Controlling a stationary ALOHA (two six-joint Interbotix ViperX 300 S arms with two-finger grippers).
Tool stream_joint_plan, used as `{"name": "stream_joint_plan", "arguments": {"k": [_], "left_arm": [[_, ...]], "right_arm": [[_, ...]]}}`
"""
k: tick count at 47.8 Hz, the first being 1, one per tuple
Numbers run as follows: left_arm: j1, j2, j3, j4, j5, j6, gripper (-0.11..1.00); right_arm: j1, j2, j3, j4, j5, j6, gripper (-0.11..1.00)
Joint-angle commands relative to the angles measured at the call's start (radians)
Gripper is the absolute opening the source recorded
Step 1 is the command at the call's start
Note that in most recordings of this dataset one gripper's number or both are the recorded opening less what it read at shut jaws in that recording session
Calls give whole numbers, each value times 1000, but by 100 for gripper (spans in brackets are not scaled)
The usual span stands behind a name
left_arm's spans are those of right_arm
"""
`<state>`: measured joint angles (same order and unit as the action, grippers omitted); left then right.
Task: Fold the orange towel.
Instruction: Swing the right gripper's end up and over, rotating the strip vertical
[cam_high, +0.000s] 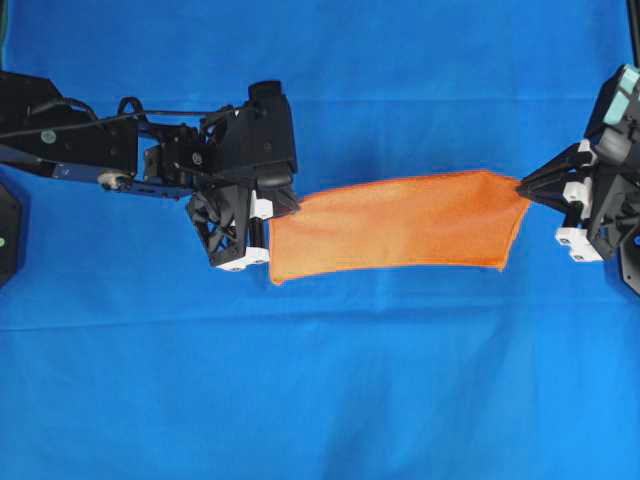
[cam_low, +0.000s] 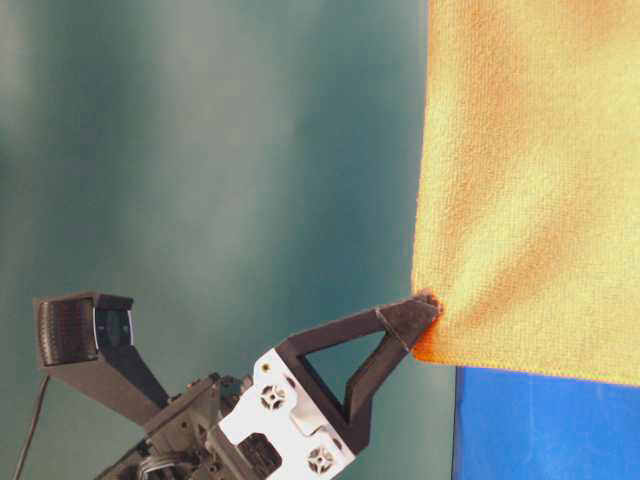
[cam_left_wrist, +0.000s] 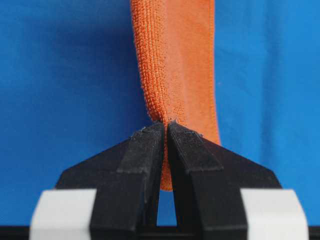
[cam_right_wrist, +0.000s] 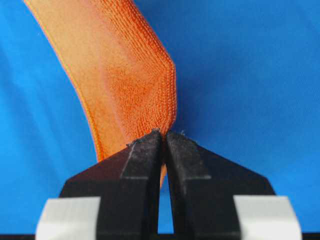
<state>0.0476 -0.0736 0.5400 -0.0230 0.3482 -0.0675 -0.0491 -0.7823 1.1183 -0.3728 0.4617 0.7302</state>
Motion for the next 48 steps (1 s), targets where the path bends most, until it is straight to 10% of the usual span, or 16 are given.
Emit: {"name": "stream_joint_plan", "arguments": {"k": [1,21,48], "left_arm": [[-20,-20,-25,3,-25,-2,2],[-107,18,-28,3,-193,2,2],[-169,54,-38,3,-272,3,2]], "right_arm": [[-43,15,-32,-35,-18,5,3],[-353,275,-178,-172,-244,-11,3],[-390,680,-580,-236,-327,-118,3]]}}
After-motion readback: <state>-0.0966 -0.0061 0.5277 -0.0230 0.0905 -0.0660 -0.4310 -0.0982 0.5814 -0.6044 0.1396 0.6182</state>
